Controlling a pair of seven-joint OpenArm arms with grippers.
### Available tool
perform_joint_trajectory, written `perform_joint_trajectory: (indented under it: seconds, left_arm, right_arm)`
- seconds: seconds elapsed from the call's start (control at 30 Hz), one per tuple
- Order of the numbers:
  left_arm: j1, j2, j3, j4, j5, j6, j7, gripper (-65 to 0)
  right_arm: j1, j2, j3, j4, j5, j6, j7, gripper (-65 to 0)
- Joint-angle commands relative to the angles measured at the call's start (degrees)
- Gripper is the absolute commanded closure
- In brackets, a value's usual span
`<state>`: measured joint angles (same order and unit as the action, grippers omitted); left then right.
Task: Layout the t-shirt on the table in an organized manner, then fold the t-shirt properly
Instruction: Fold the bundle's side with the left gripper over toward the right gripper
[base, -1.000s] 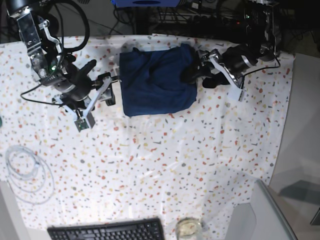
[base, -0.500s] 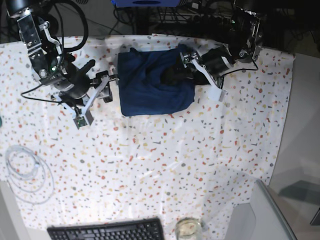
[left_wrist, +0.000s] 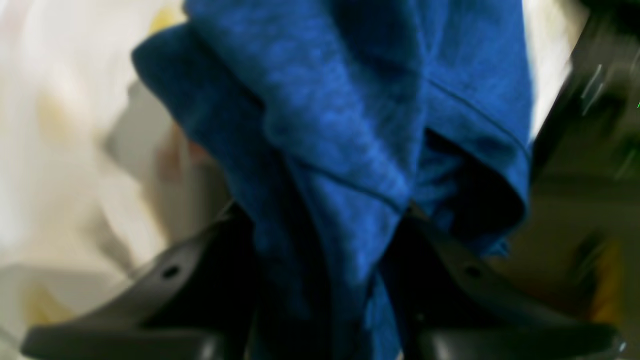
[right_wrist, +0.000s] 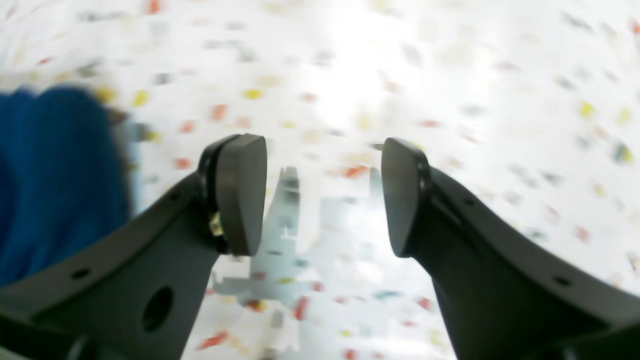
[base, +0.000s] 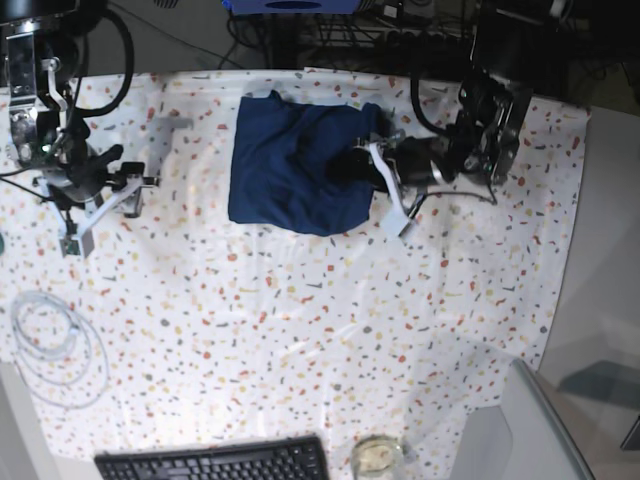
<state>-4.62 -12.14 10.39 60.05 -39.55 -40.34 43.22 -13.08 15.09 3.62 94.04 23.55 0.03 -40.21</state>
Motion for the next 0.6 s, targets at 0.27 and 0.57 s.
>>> perform_joint_trajectory:
  seconds: [0.27,0.57]
  left_arm:
    - [-22.8,-3.1,35.6,0.3,16.8,0.3,0.0,0.0]
    - [-31.5,5.9,53.2,0.2,31.5,0.3,-0.3,0.0]
  right_arm:
    - [-0.8,0.0,5.2,-0.1,0.1,0.1,1.0,-33.5]
    - [-4.3,-3.5,10.1,0.3,0.1,0.1,1.0,-33.5]
